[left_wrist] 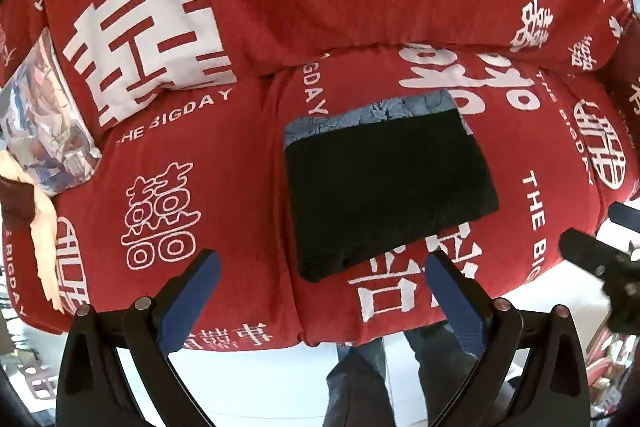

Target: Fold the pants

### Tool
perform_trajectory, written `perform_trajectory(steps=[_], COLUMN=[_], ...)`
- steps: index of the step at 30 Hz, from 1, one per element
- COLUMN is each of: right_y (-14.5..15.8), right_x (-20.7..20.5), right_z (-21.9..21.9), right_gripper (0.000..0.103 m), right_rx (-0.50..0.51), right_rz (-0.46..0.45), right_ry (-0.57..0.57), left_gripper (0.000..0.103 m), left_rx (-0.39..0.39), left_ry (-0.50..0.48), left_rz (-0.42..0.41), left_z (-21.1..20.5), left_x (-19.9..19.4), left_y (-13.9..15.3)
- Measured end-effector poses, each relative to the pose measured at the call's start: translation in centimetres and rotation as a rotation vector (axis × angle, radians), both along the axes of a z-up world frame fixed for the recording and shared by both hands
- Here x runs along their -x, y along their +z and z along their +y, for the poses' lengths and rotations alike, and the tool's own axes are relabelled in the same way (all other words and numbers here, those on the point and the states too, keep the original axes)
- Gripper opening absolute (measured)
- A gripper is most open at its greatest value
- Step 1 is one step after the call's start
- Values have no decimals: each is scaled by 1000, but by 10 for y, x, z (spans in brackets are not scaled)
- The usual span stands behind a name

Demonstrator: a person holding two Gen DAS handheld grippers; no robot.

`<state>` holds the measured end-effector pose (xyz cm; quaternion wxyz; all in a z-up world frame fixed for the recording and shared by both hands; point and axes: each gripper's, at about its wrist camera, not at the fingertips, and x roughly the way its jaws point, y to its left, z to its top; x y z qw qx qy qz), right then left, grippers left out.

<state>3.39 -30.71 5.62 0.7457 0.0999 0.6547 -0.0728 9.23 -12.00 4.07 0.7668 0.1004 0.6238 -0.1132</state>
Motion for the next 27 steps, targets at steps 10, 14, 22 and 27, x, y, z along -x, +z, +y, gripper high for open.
perform_trajectory(steps=[10, 14, 22, 27], right_y=[4, 0, -6, -5], right_x=[0, 0, -3, -7], right_z=[9, 1, -11, -21], right_gripper=[103, 103, 103, 103], right_rx=[47, 49, 35, 31], right_rz=[-24, -18, -1, -2], right_ry=[7, 0, 34, 78], left_gripper=[102, 102, 102, 102], left_rx=[21, 5, -35, -60], left_ry=[61, 60, 81, 104], left_rz=[37, 38, 42, 28], left_z=[11, 7, -14, -27], left_x=[7, 12, 13, 13], left_y=[-1, -3, -7, -4])
